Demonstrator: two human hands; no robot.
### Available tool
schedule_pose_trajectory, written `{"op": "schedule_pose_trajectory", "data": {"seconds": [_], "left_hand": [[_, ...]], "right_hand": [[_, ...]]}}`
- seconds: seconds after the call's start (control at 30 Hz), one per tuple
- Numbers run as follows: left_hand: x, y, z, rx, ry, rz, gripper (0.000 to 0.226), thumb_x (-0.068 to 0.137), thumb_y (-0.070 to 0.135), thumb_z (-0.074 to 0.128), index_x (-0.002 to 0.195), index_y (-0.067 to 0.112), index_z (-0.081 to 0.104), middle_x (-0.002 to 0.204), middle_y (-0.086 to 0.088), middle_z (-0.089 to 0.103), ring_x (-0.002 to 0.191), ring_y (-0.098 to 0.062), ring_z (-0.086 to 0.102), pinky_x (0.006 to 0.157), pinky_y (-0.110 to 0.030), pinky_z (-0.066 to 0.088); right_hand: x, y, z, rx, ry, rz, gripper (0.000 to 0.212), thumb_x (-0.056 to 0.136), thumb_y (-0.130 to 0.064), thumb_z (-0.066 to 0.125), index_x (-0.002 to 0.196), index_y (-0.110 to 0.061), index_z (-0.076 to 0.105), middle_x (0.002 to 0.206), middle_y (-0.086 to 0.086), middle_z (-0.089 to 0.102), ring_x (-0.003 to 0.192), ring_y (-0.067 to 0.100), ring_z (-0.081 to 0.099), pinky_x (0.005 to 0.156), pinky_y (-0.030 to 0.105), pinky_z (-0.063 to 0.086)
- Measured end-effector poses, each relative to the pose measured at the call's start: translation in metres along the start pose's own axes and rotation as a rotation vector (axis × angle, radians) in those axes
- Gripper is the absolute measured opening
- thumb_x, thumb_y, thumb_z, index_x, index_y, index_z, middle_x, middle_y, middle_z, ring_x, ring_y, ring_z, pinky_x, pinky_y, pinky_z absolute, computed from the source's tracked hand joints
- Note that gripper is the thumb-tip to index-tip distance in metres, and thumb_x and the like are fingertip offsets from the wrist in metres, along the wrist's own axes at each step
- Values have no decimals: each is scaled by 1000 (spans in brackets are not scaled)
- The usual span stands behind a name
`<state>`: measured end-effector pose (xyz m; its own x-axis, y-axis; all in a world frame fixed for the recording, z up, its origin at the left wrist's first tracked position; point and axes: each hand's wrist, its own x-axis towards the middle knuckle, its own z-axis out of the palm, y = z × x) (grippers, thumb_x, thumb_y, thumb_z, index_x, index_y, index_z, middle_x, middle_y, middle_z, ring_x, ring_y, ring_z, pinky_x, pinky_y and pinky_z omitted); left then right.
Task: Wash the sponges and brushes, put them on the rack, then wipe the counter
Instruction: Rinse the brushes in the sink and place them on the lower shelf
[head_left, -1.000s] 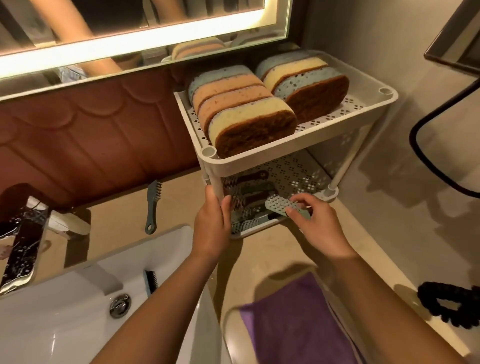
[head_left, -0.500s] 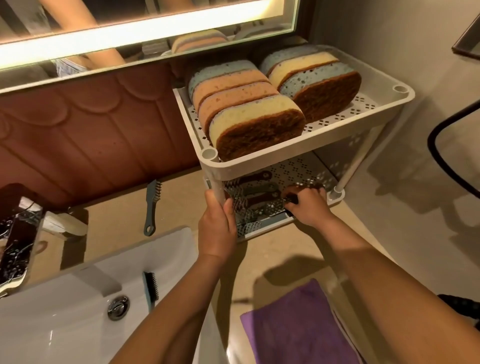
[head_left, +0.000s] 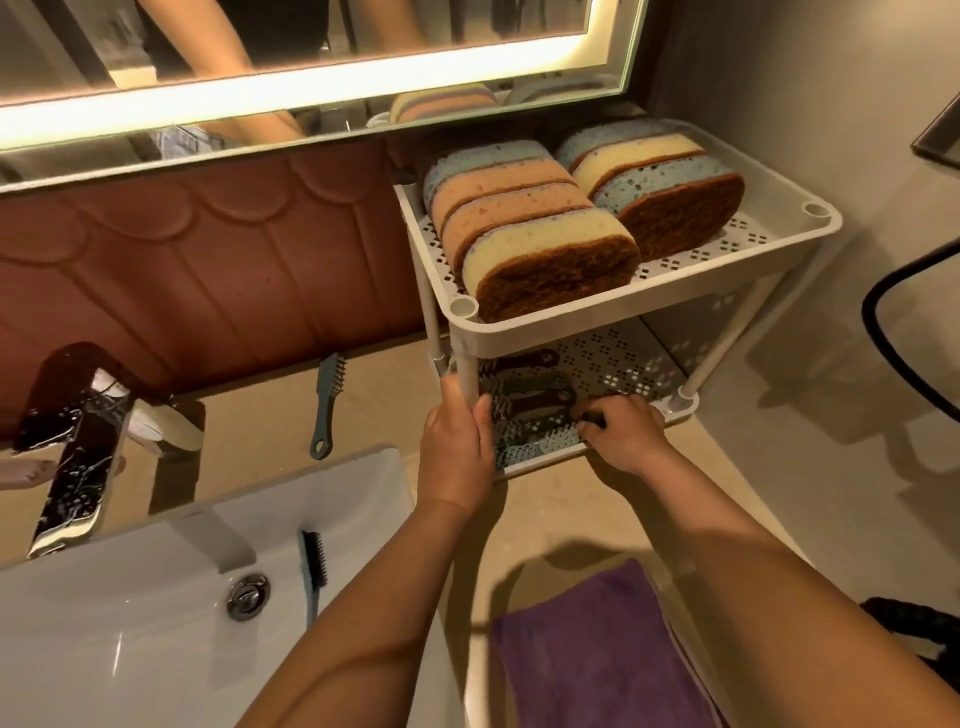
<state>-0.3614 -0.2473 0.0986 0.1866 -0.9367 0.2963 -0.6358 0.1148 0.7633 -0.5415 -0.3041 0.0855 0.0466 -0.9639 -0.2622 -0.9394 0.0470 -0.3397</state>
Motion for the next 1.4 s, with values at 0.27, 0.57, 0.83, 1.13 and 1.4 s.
{"op": "schedule_pose_trajectory", "data": {"seconds": [0.27, 0.57, 0.83, 1.13, 1.4], "left_hand": [[-5, 4, -22, -55, -188, -38, 30, 99, 30, 36, 126, 19, 37, 122, -5, 53, 110, -18, 50, 93, -44, 45], [-47, -19, -107, 113, -710, -225, 30, 98, 24, 42, 120, 9, 55, 122, -9, 59, 110, -21, 54, 92, -27, 41], [-105, -48, -200, 141, -806, -321, 31, 97, 34, 42, 121, 19, 54, 116, 2, 56, 107, -14, 52, 94, -28, 42], [-195, -113, -321, 104, -567, -580, 29, 97, 34, 41, 122, 22, 52, 115, 6, 55, 104, -9, 53, 82, -19, 38], [-229, -171, -395, 92, -368, -731, 23, 96, 30, 45, 114, 21, 56, 115, 4, 59, 108, -13, 55, 99, -32, 43]], "right_hand": [[-53, -28, -18, 146, -103, -150, 28, 92, -31, 52, 119, -28, 59, 123, -2, 62, 117, 22, 53, 102, 42, 40], [-118, -78, -14, 222, -284, -355, 28, 94, -18, 50, 121, -19, 59, 107, 0, 64, 87, 7, 57, 76, 20, 45], [-159, -145, 18, 141, -391, -514, 28, 94, -23, 50, 121, -25, 58, 106, -4, 61, 93, 9, 58, 85, 22, 46], [-192, -247, 80, 32, -596, -716, 28, 96, -23, 45, 121, -22, 58, 115, -1, 59, 104, 15, 56, 91, 26, 45], [-205, -338, 128, 4, -652, -856, 30, 95, -21, 49, 124, -19, 56, 124, 2, 56, 113, 14, 52, 90, 21, 38]]}}
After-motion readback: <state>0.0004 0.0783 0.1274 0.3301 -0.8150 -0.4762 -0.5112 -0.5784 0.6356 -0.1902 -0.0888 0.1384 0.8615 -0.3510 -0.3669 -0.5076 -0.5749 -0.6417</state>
